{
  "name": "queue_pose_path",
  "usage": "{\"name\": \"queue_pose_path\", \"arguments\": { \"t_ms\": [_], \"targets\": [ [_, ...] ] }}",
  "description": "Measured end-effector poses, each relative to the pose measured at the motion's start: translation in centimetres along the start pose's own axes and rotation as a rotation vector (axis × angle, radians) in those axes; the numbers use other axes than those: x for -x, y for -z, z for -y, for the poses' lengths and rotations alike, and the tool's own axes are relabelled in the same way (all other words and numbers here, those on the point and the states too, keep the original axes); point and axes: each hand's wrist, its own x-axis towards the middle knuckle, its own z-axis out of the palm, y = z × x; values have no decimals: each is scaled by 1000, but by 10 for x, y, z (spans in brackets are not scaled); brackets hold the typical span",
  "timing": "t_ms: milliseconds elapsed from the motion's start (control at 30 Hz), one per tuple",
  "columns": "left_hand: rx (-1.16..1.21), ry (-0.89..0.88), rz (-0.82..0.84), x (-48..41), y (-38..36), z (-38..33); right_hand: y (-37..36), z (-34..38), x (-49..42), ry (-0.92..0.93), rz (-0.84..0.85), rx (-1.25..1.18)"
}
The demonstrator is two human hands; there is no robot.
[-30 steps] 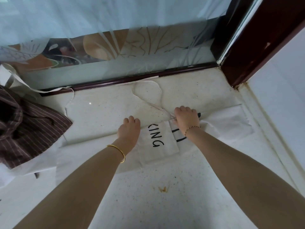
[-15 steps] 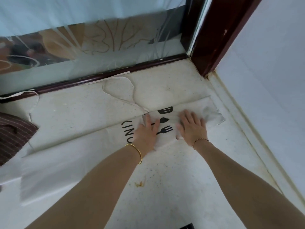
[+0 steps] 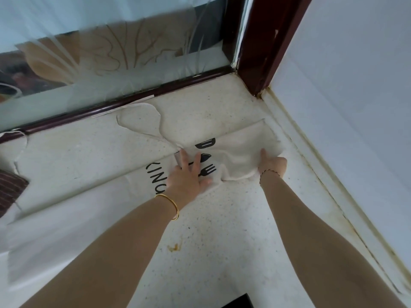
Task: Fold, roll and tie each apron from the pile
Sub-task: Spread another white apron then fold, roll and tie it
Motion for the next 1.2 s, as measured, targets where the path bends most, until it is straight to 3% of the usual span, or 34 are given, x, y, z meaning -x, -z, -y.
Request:
{"name": "queue_pose_path", "arguments": {
  "t_ms": [100,367,567,700,800,867,933,1000,1067,1133,1200],
  "targets": [
    [-81,-37,21,3,1,2,3,8,-4,103,39,116],
    [-103,-70,61,4,1,8,-5,13,-4,125,32,-33],
    [64,-46,106,2,6,9,1,28,2,-186,235,-539],
    [119,-32,129,-1,9,10,1,36,28,26,282,-517],
    [189,-47,129,1,12,12,-3,46,69,320,244,-357],
    [413,-59,51,5,15,20,-10,44,100,586,207,-158],
    [858,11,-84,12,24,35,-19,36,131,838,178,37],
    [1420,219,-149,26,38,56,-31,20,159,1052,261,178],
    [1865,381,-103,42,55,77,-45,0,176,1231,358,342],
    [2106,423,-67,59,61,105,-59,-22,194,1346,418,487],
    [2188,472,-24,74,57,131,-73,-39,203,1435,436,626]
  ]
}}
